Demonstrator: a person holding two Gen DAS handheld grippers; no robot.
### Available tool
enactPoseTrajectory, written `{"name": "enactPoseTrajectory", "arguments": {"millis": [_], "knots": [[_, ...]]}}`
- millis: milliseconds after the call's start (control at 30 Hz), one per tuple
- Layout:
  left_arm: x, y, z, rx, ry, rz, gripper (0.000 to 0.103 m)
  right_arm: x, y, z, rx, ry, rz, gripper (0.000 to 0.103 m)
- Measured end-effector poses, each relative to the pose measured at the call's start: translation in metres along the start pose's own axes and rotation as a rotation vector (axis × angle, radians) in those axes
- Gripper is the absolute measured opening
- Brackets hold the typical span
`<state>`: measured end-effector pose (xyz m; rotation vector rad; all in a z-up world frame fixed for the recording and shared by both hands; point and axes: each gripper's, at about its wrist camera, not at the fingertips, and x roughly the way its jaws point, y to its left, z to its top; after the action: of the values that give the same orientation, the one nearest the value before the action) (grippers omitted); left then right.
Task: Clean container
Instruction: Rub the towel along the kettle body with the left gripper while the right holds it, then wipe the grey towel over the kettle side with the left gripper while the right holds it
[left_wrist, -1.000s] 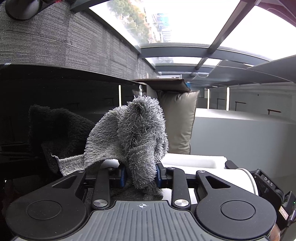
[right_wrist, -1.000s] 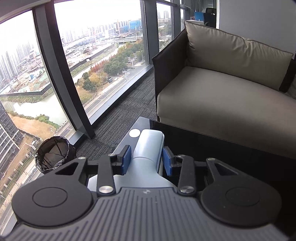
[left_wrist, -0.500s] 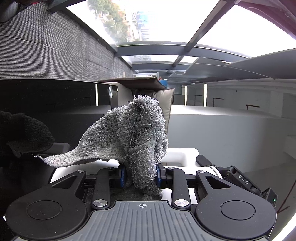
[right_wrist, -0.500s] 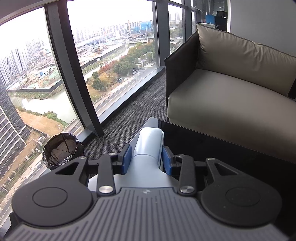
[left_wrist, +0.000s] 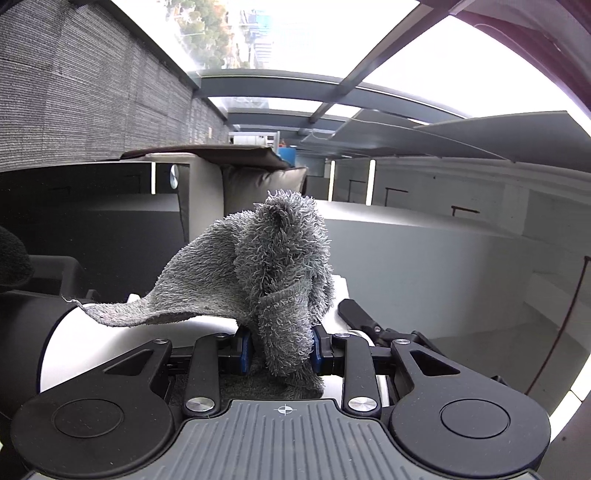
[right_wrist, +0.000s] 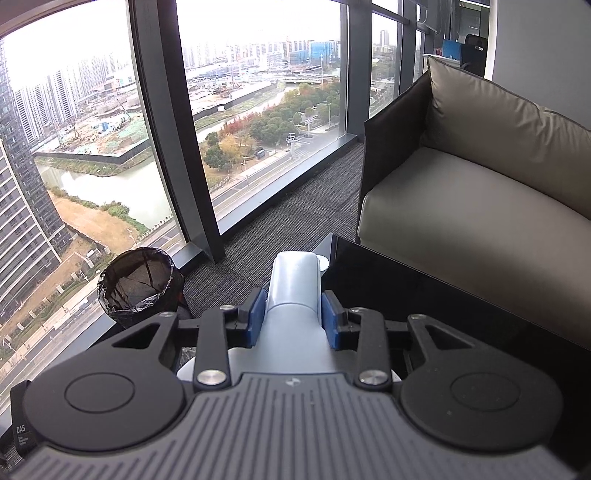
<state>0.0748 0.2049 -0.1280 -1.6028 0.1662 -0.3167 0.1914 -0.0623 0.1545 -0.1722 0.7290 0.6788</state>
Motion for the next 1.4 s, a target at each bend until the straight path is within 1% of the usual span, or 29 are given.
{"name": "enactPoseTrajectory", "arguments": {"millis": [100, 233, 300, 333, 433, 567, 733, 900, 1000, 1200, 1400], "knots": [[0.002, 0.003, 0.0, -0.024, 0.009, -0.056, 0.026, 0.0, 0.002, 0.0, -0.006, -0.001, -0.002, 0.035], [0.006, 0.006, -0.001, -0.029, -0.007, -0.049, 0.026, -0.001, 0.003, -0.001, -0.01, -0.001, -0.003, 0.035], [0.007, 0.005, 0.0, -0.015, -0.02, -0.036, 0.024, -0.001, 0.002, -0.001, -0.011, -0.002, -0.003, 0.035], [0.009, 0.002, 0.001, -0.003, -0.022, -0.03, 0.024, 0.001, 0.0, 0.005, -0.01, 0.001, -0.003, 0.035], [0.013, -0.003, 0.002, 0.038, -0.018, 0.005, 0.024, 0.002, 0.001, 0.005, -0.014, -0.001, -0.005, 0.035], [0.015, -0.006, 0.001, 0.059, -0.013, 0.015, 0.024, 0.001, 0.003, 0.002, -0.015, -0.004, -0.005, 0.035], [0.013, -0.008, 0.0, 0.097, -0.006, 0.056, 0.024, 0.0, 0.006, 0.0, -0.033, -0.005, -0.003, 0.035], [0.012, -0.005, 0.002, 0.094, 0.004, 0.111, 0.023, -0.001, 0.008, -0.003, -0.037, -0.006, -0.006, 0.035], [0.011, -0.004, 0.004, 0.096, 0.007, 0.131, 0.024, -0.001, 0.009, -0.003, -0.04, -0.007, -0.009, 0.035], [0.008, 0.008, 0.008, 0.051, 0.001, 0.199, 0.023, -0.001, 0.011, -0.005, -0.044, -0.007, -0.013, 0.035], [0.008, 0.016, 0.012, 0.042, -0.001, 0.254, 0.023, -0.002, 0.013, -0.006, -0.053, -0.007, -0.012, 0.035]]}}
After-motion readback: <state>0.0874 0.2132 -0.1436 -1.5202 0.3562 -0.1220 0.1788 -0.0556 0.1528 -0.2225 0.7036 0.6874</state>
